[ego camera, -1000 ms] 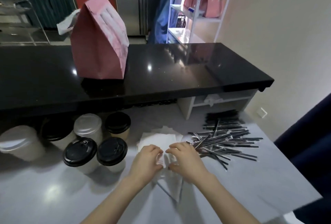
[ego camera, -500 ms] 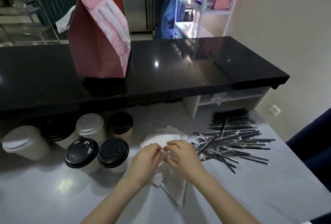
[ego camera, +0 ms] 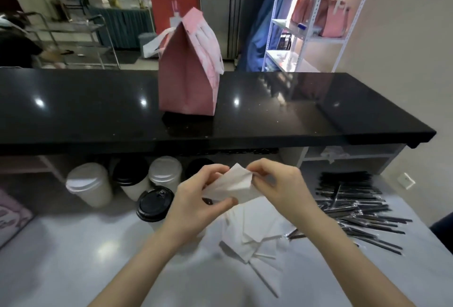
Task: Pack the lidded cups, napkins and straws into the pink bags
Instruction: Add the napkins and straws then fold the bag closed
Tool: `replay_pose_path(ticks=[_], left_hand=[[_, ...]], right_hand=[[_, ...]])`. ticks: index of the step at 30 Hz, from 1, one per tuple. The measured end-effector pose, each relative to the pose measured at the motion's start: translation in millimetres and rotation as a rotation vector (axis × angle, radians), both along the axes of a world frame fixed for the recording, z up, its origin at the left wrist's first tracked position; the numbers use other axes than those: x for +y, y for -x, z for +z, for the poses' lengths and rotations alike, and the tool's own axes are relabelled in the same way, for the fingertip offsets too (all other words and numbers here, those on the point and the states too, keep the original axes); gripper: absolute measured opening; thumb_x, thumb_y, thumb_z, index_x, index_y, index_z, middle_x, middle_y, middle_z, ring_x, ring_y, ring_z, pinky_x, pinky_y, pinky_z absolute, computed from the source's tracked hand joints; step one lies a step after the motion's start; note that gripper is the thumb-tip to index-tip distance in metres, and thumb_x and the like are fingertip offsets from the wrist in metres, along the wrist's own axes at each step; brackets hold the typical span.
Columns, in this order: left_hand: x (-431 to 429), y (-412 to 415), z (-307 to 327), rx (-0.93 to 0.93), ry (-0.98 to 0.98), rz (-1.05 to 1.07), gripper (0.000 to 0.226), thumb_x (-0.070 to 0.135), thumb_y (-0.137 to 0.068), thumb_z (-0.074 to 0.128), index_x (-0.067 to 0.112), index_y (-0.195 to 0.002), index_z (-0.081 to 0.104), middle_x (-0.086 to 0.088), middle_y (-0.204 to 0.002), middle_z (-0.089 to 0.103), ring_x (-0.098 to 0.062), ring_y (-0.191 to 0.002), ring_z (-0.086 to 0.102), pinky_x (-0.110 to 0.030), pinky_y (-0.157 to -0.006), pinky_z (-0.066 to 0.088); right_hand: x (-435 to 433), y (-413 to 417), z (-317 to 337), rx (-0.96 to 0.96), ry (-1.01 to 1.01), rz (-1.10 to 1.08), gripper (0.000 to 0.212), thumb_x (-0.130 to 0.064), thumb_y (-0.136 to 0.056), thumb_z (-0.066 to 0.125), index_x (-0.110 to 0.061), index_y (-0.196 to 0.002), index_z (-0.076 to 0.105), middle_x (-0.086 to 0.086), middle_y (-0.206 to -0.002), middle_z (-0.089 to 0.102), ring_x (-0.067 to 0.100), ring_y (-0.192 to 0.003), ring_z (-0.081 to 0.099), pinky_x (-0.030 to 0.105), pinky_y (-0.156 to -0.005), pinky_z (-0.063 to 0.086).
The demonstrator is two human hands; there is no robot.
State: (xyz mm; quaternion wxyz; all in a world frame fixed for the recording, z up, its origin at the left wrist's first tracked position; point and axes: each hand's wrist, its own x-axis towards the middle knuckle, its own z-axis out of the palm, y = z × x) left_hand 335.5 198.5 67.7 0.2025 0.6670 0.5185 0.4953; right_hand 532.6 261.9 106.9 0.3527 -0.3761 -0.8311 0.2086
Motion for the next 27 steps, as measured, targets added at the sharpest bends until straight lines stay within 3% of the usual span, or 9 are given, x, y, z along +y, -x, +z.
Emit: replay_pose_path(ticks=[2,7,11,17,22,25,27], left_hand=[[-12,25,12,0.037,-0.031,0.054,0.059,0.029,-0.069,0.082,0.041,-0.121,0.055,0.018,-0.104,0.066,-0.008,-0.099,0.064,-0.012,-0.077,0.048],[-59,101,36,0.029,-0.127,0.291,0.031,0.02,-0.081,0.069,0.044,-0.1,0.062,0.023,-0.095,0.067,-0.002,-0.09,0.064,-0.009,-0.07,0.045],[-111,174,50,0.065,-0.156,0.468,0.024,0.015,-0.086,0.072,0.033,-0.1,0.066,0.02,-0.095,0.068,-0.006,-0.09,0.066,-0.015,-0.072,0.05],[-207,307,69,0.226,-0.244,0.952,0.017,0.015,-0.083,0.072,0.025,-0.097,0.067,0.015,-0.092,0.063,-0.005,-0.089,0.059,-0.013,-0.079,0.045],[-262,416,65,0.34,-0.045,1.28,0.014,0.02,-0.074,0.081,0.025,-0.084,0.073,0.001,-0.112,0.055,-0.022,-0.109,0.045,-0.025,-0.089,0.036],[-269,460,54,0.295,0.215,1.195,0.01,0.031,-0.074,0.081,0.034,-0.081,0.075,-0.004,-0.137,0.045,-0.027,-0.129,0.03,-0.04,-0.106,0.028],[-268,479,45,0.286,0.332,1.111,0.011,0.035,-0.076,0.079,0.033,-0.087,0.076,-0.007,-0.148,0.035,-0.027,-0.138,0.021,-0.043,-0.114,0.021]], right_hand=[[-4,24,15,0.043,-0.011,0.056,0.013,-0.009,-0.085,0.068,-0.02,-0.092,0.069,-0.015,-0.083,0.066,0.004,-0.081,0.061,0.014,-0.07,0.046],[-24,111,36,0.088,-0.032,0.203,0.017,-0.013,-0.084,0.071,-0.028,-0.091,0.068,-0.021,-0.083,0.065,0.002,-0.081,0.062,0.014,-0.069,0.048],[-50,196,47,0.124,-0.05,0.321,0.013,-0.014,-0.083,0.072,-0.026,-0.09,0.069,-0.017,-0.08,0.067,0.003,-0.076,0.063,0.012,-0.068,0.047],[-98,332,68,0.165,-0.078,0.522,0.012,-0.015,-0.084,0.071,-0.025,-0.09,0.069,-0.019,-0.08,0.065,0.002,-0.077,0.062,0.011,-0.069,0.045],[-129,433,85,0.18,-0.143,0.586,0.011,-0.015,-0.084,0.07,-0.023,-0.091,0.069,-0.015,-0.08,0.065,0.001,-0.075,0.06,0.016,-0.068,0.047],[-140,478,92,0.164,-0.17,0.604,0.013,-0.011,-0.084,0.07,-0.019,-0.094,0.07,-0.012,-0.085,0.066,-0.001,-0.081,0.061,0.014,-0.074,0.048],[-146,501,94,0.139,-0.192,0.6,0.013,-0.009,-0.084,0.07,-0.016,-0.095,0.07,-0.007,-0.088,0.068,0.001,-0.083,0.062,0.016,-0.076,0.049]])
